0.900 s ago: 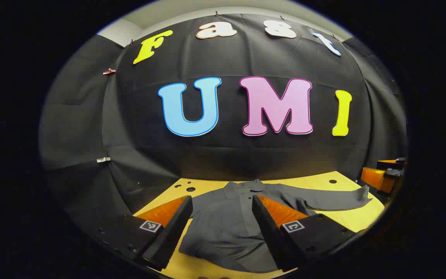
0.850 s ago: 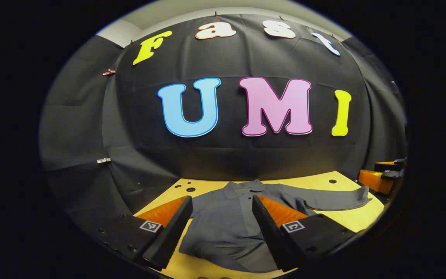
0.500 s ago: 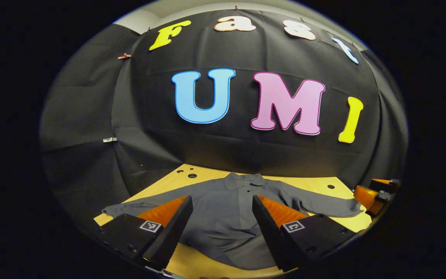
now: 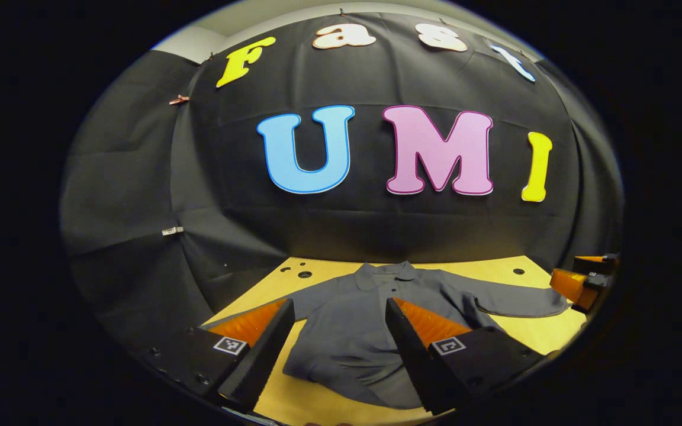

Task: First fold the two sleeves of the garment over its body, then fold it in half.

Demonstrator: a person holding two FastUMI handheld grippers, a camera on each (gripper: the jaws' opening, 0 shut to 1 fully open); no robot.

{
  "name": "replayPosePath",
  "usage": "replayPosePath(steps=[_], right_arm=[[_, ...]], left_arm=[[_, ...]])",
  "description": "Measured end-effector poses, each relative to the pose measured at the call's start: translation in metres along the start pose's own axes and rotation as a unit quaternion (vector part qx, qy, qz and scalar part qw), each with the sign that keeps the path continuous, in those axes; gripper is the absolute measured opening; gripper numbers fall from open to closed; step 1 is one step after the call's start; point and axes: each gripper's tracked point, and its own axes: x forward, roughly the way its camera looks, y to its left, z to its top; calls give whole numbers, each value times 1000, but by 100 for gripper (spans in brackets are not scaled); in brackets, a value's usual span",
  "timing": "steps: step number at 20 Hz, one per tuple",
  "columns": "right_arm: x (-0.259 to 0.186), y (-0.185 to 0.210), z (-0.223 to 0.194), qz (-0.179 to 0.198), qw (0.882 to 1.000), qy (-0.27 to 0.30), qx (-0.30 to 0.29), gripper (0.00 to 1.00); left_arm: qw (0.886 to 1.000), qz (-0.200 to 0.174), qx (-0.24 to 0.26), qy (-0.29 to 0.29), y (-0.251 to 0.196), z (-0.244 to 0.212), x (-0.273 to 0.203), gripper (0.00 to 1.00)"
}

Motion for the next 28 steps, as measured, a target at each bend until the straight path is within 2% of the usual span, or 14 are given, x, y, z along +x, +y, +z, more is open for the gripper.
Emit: replayPosePath(steps=[6, 12, 14, 18, 22, 26, 28], right_arm=[[21, -25, -19, -37, 998, 41, 19, 98], [45, -89, -40, -107, 990, 85, 38, 98], [48, -120, -53, -144, 982, 116, 33, 98], [57, -176, -75, -192, 968, 152, 46, 98], [65, -220, -103, -218, 956, 187, 62, 98], [67, -263, -134, -257, 937, 226, 68, 99], [71, -275, -148, -271, 928, 237, 93, 98]], left_arm=[[1000, 4, -7, 4, 11, 0, 10, 98], [999, 22, -17, 24, 22, -17, 6, 98], [999, 28, -15, 32, 25, -24, 6, 98], [998, 36, -18, 49, 30, -33, 8, 98], [998, 40, -10, 55, 32, -37, 11, 98], [997, 46, 22, 53, 33, -34, 17, 98], [997, 42, 26, 53, 28, -33, 20, 98]])
